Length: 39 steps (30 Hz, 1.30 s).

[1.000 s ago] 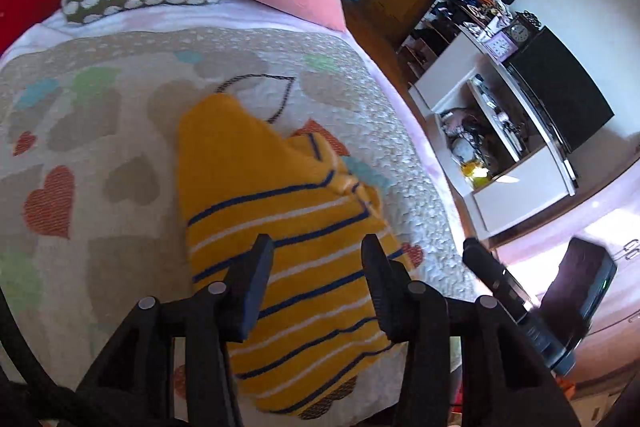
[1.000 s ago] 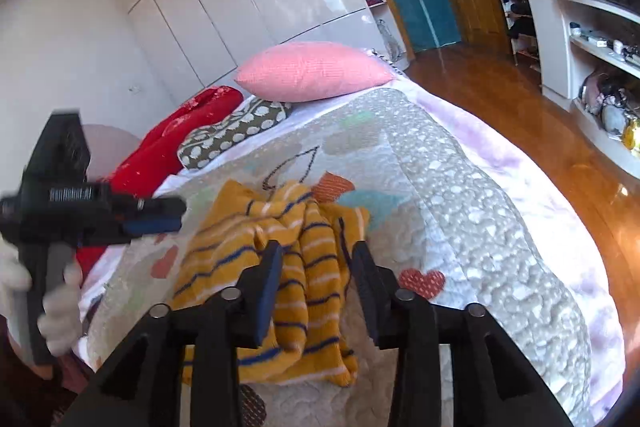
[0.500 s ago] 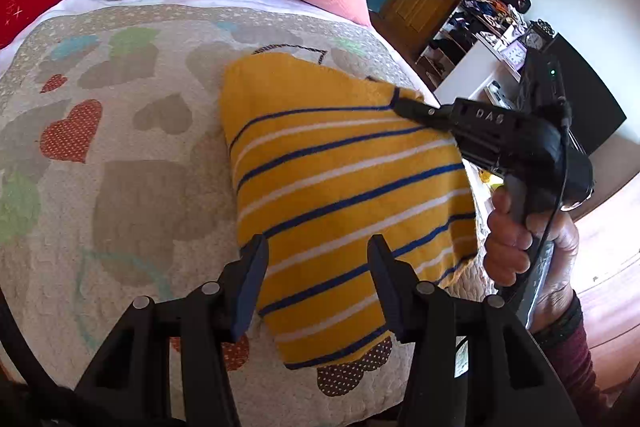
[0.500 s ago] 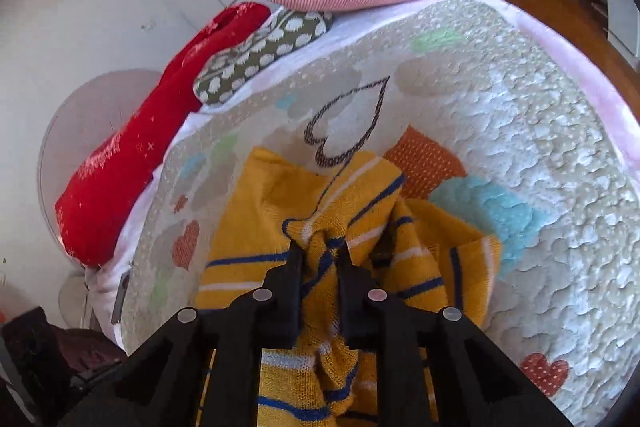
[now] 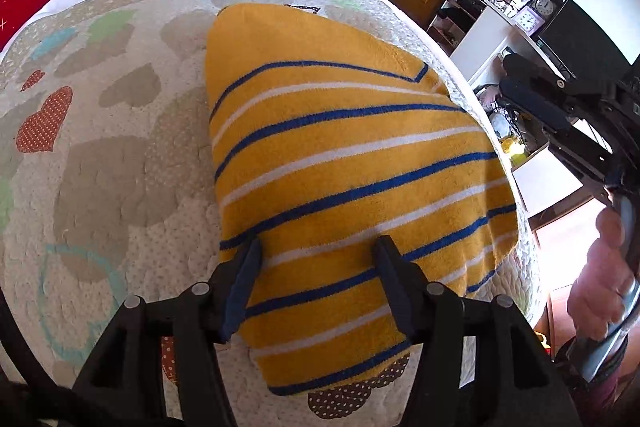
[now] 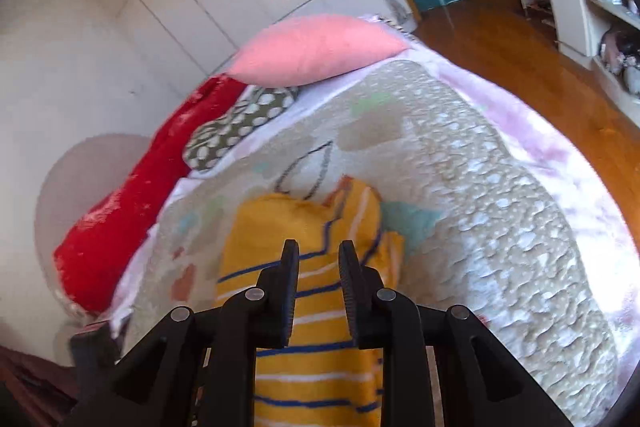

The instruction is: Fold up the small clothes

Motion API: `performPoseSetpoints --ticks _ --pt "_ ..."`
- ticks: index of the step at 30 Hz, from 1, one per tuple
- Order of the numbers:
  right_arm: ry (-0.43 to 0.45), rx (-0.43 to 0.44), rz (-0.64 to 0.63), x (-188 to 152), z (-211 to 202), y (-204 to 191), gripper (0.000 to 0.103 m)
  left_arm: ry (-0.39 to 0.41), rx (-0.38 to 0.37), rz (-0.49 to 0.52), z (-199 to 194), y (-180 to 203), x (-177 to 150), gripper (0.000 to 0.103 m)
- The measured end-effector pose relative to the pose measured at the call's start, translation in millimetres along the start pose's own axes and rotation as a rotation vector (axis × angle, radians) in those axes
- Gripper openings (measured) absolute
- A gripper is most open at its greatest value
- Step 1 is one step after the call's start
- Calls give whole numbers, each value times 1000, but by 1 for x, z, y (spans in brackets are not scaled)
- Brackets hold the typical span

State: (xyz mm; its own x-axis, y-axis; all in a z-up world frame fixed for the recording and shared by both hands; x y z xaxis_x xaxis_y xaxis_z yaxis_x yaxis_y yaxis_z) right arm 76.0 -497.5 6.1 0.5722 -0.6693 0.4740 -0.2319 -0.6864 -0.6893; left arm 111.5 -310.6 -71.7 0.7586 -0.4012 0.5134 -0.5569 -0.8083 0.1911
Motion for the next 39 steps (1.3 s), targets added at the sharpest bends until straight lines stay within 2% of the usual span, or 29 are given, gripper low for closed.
performPoseSetpoints --ticks 2,3,5,6,8,10,12,13,15,18,20,22,28,32,34,36,39 --pt "-89 93 15 -12 11 -9 23 5 12 -6 -3 0 -3 58" --pt "-128 95 32 -18 22 -6 24 7 14 -10 -5 0 -5 58" --pt "-163 21 85 -28 47 17 23 17 1 -20 -17 2 -12 58" --pt "-179 1 125 -33 58 34 18 24 -2 -23 -25 2 -15 58" --pt "-169 9 197 -40 62 60 5 49 15 -26 -40 0 -20 58" --pt "-133 16 205 -44 42 65 5 88 73 -29 -59 -4 -25 58" --pt "-71 -66 162 -51 16 62 19 128 141 -32 -73 -6 -29 61" --pt "-44 -79 138 -55 3 59 26 148 184 -26 -79 -7 -30 62" --pt "10 -117 83 -66 -22 51 47 196 298 12 -91 -3 -30 69" --pt "101 -197 -17 -84 -51 38 57 264 443 77 -110 9 -28 82" --pt "136 -241 -54 -94 -60 32 61 303 525 109 -122 14 -27 85" --pt "146 -256 -58 -102 -64 30 62 335 574 122 -133 14 -26 88" --pt "129 -274 -103 -114 -52 13 64 421 567 79 -163 4 -29 92" --pt "169 -284 -164 -117 -56 -3 72 459 599 49 -176 3 -31 95" --pt "228 -294 -207 -119 -64 -15 81 462 564 45 -177 4 -32 96" --pt "326 -322 -260 -120 -77 -27 103 456 519 57 -174 8 -34 96" --pt "510 -388 -330 -122 -97 -41 103 447 498 63 -168 12 -36 96"
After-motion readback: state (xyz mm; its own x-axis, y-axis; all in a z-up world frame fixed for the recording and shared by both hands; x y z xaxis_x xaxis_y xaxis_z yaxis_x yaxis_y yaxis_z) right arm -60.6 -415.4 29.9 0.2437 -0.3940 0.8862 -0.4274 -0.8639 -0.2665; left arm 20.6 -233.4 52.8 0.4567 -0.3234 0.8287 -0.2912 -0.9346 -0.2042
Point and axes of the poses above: each gripper's, at about its wrist camera, not at the fingertips, and z roughly the way its jaws point, y to its right, x to its top, the point moved 4 cm from there along z, roughly the way its jaws point, and after that the axes turned 10 degrees about z, right-handed, at the moved point
